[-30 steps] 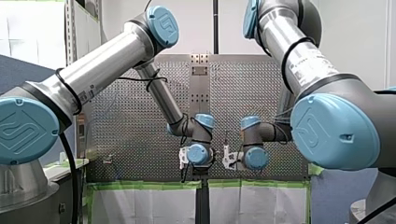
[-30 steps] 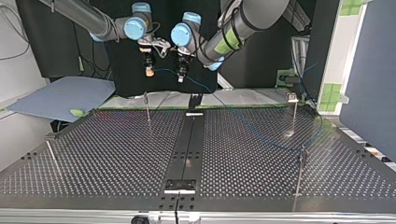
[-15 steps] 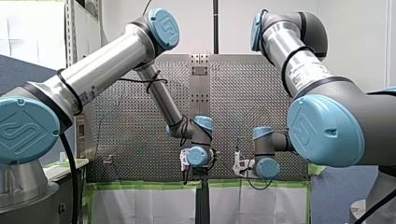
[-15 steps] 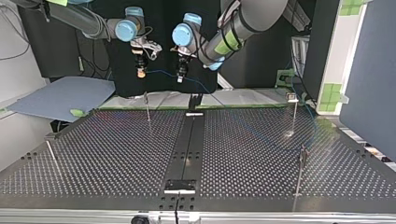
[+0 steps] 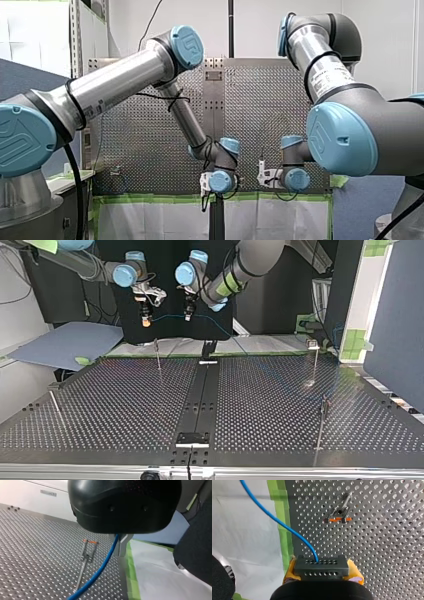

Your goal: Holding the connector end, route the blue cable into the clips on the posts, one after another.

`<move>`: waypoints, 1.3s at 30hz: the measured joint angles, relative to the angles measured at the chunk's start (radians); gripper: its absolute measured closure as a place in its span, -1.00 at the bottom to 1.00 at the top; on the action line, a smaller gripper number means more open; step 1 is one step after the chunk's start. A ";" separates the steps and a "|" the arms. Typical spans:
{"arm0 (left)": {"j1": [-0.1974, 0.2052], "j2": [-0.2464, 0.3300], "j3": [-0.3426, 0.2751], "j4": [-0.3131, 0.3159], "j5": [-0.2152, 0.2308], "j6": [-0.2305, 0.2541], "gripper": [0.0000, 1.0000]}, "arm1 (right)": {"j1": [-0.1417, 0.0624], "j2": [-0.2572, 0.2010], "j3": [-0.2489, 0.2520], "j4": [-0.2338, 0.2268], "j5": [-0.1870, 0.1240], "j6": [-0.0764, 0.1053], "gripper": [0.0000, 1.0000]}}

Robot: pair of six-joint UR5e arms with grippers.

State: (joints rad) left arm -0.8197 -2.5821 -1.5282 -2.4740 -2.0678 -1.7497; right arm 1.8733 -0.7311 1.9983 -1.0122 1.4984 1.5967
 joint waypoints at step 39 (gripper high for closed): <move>-0.072 -0.146 0.262 0.024 -0.148 -0.092 1.00 | -0.166 0.001 0.001 0.015 -0.323 0.017 1.00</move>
State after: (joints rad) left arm -0.8917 -2.7285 -1.2662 -2.4504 -2.2160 -1.8421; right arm 1.7068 -0.7297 1.9996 -0.9974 1.1755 1.6134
